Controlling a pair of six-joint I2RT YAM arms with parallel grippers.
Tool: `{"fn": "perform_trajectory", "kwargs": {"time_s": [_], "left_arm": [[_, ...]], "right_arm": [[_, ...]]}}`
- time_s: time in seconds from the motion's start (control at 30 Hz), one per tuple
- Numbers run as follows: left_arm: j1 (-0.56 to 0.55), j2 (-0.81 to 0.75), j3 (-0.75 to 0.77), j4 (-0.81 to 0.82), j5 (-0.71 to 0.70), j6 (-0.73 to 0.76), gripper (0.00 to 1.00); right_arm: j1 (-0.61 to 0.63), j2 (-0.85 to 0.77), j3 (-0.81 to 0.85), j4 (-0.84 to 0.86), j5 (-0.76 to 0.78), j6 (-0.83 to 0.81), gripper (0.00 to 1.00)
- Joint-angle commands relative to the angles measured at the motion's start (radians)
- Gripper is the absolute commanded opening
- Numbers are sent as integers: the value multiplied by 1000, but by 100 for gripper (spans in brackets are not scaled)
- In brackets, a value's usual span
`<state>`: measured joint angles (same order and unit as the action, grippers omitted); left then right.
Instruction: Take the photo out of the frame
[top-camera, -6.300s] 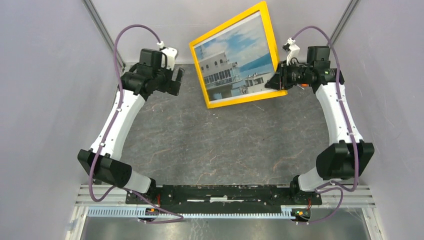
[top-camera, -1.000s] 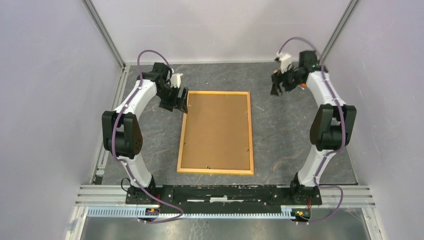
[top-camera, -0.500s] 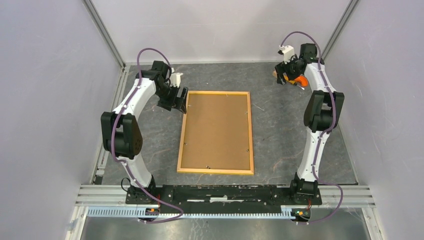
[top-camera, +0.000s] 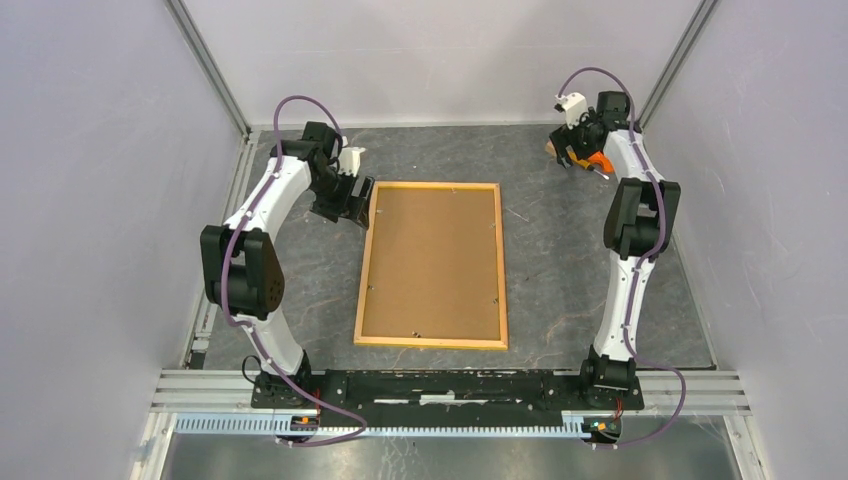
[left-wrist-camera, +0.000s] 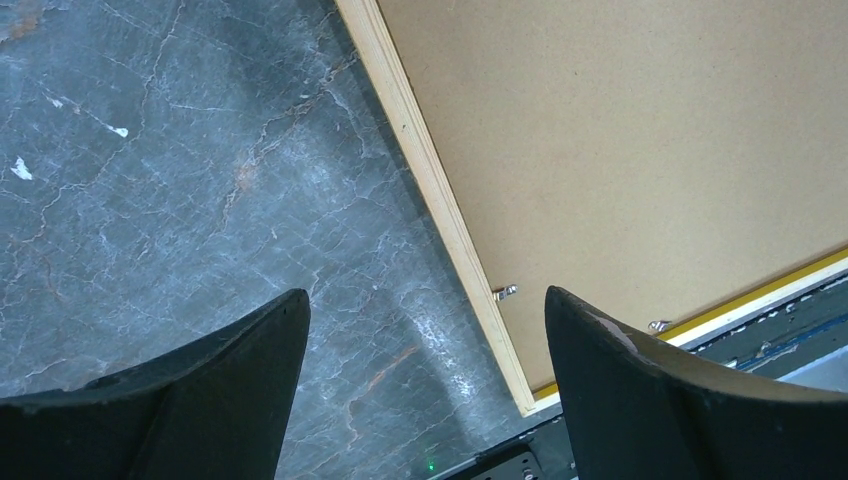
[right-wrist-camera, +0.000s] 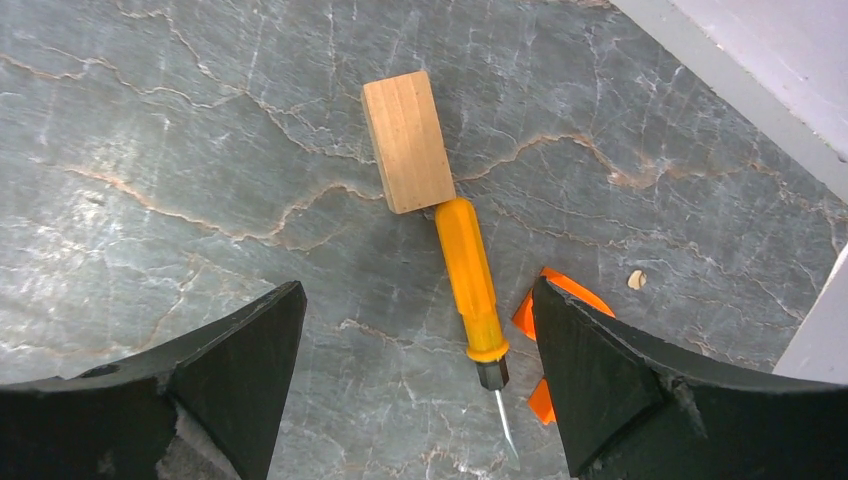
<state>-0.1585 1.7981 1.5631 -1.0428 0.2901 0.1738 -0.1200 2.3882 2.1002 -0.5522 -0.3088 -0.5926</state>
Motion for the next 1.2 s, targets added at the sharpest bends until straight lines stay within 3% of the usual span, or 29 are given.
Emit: {"fn": "perform_trajectory", "kwargs": {"time_s": [0.0,0.5,0.77,1.17], "left_arm": [[1,-54,34,-9,-12,38,93],[2,-43,25,-20,-35,46,93],[2,-49,19,-25,-44,50,93],[2,-48,12,-25,-37,52,93]], "right_arm": [[-14,39,54,53,25,-19,90],[-32,116,75,86,12,-17,91],[-35,118,39,51,-18,-29,77],[-41,95,-19,-54,-66,-22,64]]}}
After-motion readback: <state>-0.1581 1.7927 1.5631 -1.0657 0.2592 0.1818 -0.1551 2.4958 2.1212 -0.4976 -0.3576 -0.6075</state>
